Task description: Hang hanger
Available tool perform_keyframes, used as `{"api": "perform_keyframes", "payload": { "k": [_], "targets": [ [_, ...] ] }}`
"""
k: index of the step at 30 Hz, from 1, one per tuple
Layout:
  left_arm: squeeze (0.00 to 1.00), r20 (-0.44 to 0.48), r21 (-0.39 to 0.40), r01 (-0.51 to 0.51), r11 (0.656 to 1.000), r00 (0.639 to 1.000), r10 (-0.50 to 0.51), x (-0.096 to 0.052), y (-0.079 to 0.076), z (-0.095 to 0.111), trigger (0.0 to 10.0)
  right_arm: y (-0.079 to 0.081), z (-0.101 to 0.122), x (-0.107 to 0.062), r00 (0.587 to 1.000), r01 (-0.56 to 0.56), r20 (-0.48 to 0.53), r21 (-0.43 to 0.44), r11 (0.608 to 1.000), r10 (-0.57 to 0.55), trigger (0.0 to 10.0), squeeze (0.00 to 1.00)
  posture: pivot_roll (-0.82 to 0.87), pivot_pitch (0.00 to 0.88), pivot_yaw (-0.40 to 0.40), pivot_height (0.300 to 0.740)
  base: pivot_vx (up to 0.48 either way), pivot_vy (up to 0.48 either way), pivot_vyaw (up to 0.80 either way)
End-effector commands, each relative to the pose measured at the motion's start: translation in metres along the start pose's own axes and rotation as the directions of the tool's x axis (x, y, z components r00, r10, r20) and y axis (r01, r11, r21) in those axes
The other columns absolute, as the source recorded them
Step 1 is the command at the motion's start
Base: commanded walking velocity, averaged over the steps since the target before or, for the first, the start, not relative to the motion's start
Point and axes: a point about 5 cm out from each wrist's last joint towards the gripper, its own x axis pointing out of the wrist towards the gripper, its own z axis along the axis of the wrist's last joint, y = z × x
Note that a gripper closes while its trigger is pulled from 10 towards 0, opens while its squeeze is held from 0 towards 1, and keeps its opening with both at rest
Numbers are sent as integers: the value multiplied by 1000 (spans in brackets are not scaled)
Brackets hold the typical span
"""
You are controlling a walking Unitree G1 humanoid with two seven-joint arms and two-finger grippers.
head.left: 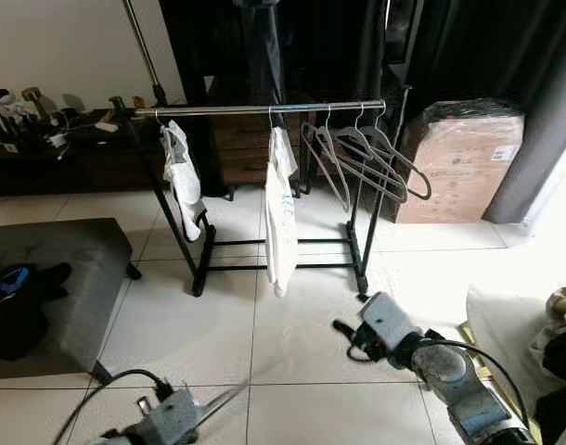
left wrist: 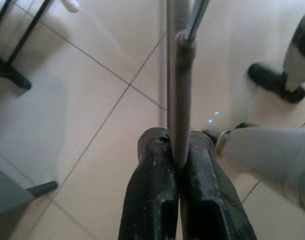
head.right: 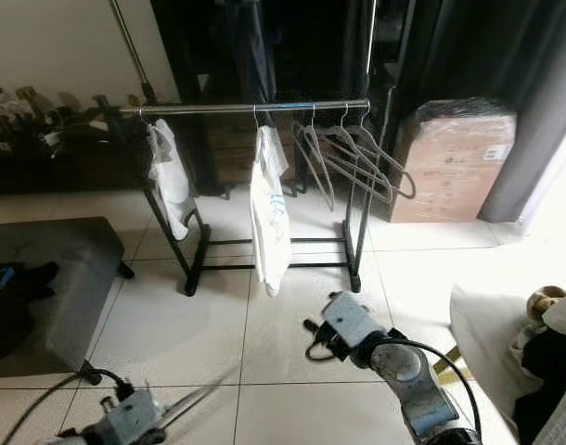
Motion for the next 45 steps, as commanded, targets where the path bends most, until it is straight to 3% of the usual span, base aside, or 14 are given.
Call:
{"api": "perform_keyframes", "payload": {
  "k": [1,5,10,13,14,15,21,22,23,30,38,40,45],
  "targets": [
    [0,16,71,90,993,996,-91,-1,0,5,10000,1,5,-2,995,-99,-2,-81,992,99,10000,0,-25,95,44,740,0,0,0],
    [0,44,171,198,965,977,-208,3,15,18,10000,7,-9,-12,941,-330,-138,-167,929,309,10000,0,-47,100,54,740,0,0,0],
    [0,79,191,243,951,962,-262,4,18,28,10000,9,-14,-11,937,-333,-163,-147,931,309,10000,0,-52,98,64,740,0,0,0],
    [0,83,247,286,926,946,-314,4,20,37,10000,22,-19,-13,908,-407,-157,-109,907,389,10000,24,-48,96,71,740,0,0,0],
    [0,78,265,293,919,943,-323,5,20,38,10000,24,-18,-13,903,-420,-149,-104,902,403,10000,816,-48,95,72,740,0,0,0],
    [0,73,286,303,909,939,-336,5,19,40,10000,26,-17,-13,898,-431,-140,-91,898,417,10000,1000,-50,93,73,740,0,0,0],
    [0,21,445,368,817,907,-420,14,17,50,10000,33,-14,-11,841,-535,-115,-36,844,528,10000,976,-52,84,80,740,0,0,0],
    [0,21,445,368,817,907,-420,14,17,50,10000,33,-14,-11,841,-535,-115,-36,844,528,10000,976,-52,84,80,740,0,0,0],
    [0,19,462,364,809,908,-419,16,18,53,10000,35,-15,-11,826,-558,-120,-31,829,551,10000,0,-54,75,81,740,0,0,0],
    [0,28,489,349,800,910,-414,20,18,56,10000,41,-19,-13,780,-616,-134,8,788,611,10000,0,-47,66,76,740,0,0,0],
    [0,44,487,292,823,933,-357,26,21,56,10000,44,-29,-10,791,-586,-183,49,809,584,9843,0,-45,61,73,740,0,0,0],
    [0,43,490,293,821,932,-359,26,20,56,10000,46,-32,-10,793,-579,-188,63,813,579,471,0,-46,60,73,740,0,0,0],
    [0,61,490,278,826,935,-351,28,20,59,10000,48,-39,-9,802,-554,-216,80,829,557,0,0,-45,55,73,740,0,0,0]
  ]
}}
